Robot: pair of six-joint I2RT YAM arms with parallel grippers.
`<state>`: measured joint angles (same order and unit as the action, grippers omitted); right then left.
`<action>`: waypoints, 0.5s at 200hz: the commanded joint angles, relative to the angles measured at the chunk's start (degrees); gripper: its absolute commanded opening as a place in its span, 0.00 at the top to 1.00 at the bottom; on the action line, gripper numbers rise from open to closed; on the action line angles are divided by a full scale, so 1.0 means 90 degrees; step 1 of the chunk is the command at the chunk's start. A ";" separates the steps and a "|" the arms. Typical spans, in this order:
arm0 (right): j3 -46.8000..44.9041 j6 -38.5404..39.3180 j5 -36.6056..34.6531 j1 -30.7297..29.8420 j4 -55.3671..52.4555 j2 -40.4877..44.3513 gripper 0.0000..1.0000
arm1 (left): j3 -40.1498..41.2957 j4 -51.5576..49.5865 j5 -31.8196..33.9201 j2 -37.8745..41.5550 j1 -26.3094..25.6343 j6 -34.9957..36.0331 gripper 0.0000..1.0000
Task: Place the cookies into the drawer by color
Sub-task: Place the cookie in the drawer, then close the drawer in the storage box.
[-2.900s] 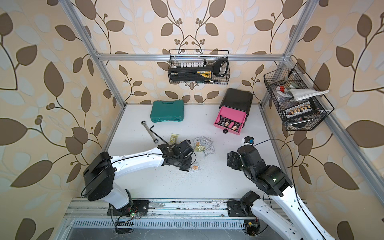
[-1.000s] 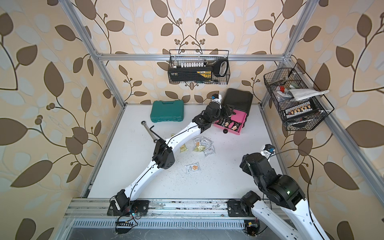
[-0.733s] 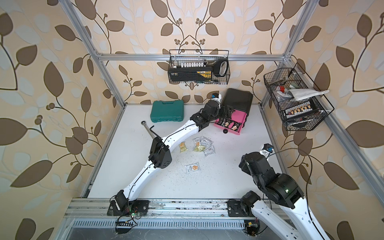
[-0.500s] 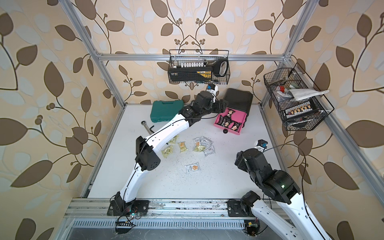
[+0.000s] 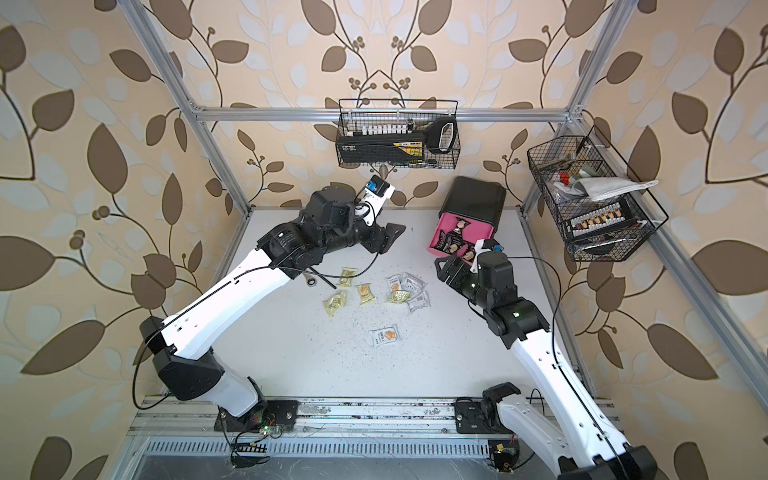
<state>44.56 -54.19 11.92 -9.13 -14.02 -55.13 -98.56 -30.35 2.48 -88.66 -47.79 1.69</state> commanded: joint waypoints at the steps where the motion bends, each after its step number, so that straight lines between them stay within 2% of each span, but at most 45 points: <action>1: -0.0970 -0.1593 0.1673 0.0661 0.2979 -0.0536 0.26 | 0.0758 0.0208 -0.0013 0.0316 0.0225 0.0414 0.16; 17: -0.1420 -0.1924 0.1529 0.0777 0.3910 -0.0901 0.29 | 0.1222 0.0340 -0.0171 0.0483 0.0378 0.0438 0.12; 43: -0.2053 -0.1993 0.0695 0.0763 0.4728 -0.1113 0.33 | 0.2058 0.0900 -0.0593 0.0813 0.0604 0.0475 0.02; 70: -0.2551 -0.1889 0.0092 0.0760 0.5760 -0.1374 0.37 | 0.2508 0.1204 -0.0959 0.0991 0.0643 0.0469 0.02; 100: -0.2628 -0.1904 0.0161 0.0747 0.6860 -0.2192 0.44 | 0.2897 0.1471 -0.1241 0.1267 0.0642 0.0190 0.02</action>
<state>22.00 -70.74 15.20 -2.33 33.80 -70.08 -74.17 -23.07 -4.40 -81.91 -41.98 4.60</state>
